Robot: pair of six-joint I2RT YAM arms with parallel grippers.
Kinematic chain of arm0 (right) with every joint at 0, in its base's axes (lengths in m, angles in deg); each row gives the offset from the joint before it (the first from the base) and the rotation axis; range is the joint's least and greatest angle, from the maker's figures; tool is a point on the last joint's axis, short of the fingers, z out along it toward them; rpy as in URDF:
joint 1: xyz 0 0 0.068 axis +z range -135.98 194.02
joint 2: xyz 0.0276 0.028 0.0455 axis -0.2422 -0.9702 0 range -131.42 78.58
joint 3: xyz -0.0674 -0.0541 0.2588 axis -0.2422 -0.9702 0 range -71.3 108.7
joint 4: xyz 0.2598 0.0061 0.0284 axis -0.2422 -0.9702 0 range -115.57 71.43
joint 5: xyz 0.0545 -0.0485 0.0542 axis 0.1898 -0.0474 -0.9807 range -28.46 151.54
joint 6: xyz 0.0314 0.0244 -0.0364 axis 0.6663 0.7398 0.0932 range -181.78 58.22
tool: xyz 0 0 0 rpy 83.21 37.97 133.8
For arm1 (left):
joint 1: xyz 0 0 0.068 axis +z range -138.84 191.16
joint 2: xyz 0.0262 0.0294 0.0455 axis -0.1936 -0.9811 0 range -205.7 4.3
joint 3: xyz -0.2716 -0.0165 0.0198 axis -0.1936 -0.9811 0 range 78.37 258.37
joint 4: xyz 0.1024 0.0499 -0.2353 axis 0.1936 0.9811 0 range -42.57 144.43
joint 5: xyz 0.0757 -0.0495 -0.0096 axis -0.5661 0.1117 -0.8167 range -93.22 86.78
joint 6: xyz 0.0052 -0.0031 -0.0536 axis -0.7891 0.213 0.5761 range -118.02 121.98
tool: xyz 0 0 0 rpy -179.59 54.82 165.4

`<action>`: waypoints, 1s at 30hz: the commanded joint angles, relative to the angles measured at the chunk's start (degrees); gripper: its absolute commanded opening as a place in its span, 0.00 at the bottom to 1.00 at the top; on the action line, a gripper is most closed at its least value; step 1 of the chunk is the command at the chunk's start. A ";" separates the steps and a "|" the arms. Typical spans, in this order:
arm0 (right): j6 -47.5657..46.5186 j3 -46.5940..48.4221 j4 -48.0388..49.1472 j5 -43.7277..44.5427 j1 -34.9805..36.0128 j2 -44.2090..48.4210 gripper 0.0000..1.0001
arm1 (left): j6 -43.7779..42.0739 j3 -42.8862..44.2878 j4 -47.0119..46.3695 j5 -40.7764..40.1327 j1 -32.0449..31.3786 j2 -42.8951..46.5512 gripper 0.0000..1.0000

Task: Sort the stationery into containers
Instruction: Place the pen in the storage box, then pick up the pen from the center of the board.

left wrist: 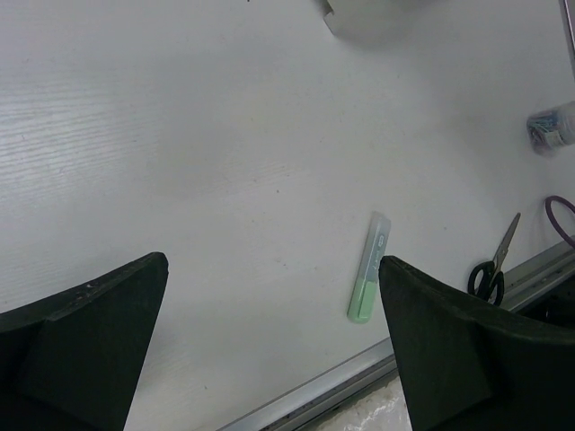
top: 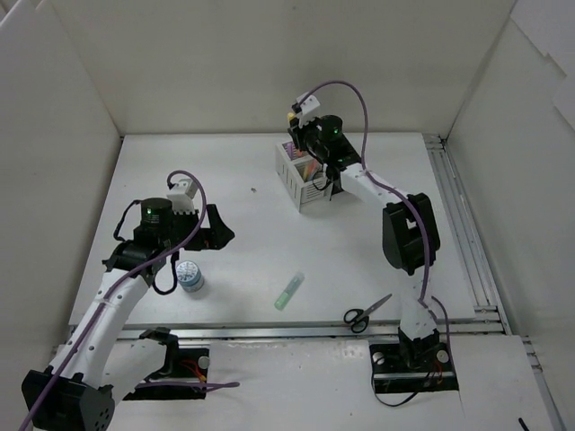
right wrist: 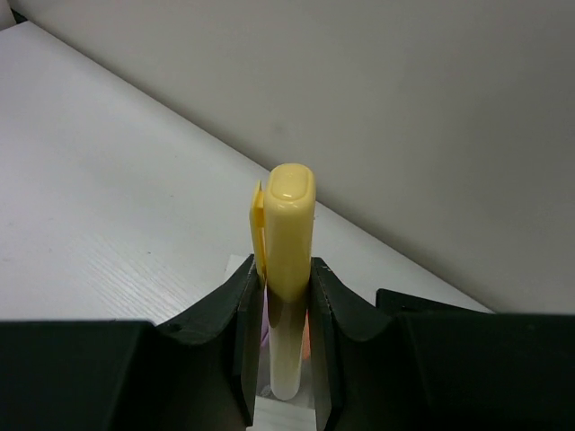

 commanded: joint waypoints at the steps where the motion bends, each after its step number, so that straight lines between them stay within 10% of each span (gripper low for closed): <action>1: 4.27 6.44 5.97 1.06 -0.72 -2.67 0.08 | -0.85 0.51 -5.50 1.62 0.31 -0.60 0.99; 12: 6.30 6.19 7.56 2.47 -0.63 -7.52 0.19 | -2.53 -0.19 -5.42 0.93 0.31 -2.53 1.00; 22: 5.95 1.01 8.26 4.05 -0.01 0.64 0.70 | -1.39 -0.19 -5.15 -0.13 -2.06 -3.76 0.99; 24: 7.17 -2.68 8.44 4.57 0.34 5.73 0.97 | -1.38 -0.45 -5.15 -0.22 -3.63 -4.11 0.99; 30: 7.71 -19.72 9.41 12.37 3.94 24.01 0.98 | -1.38 0.33 -4.45 -2.93 -11.79 -7.53 1.00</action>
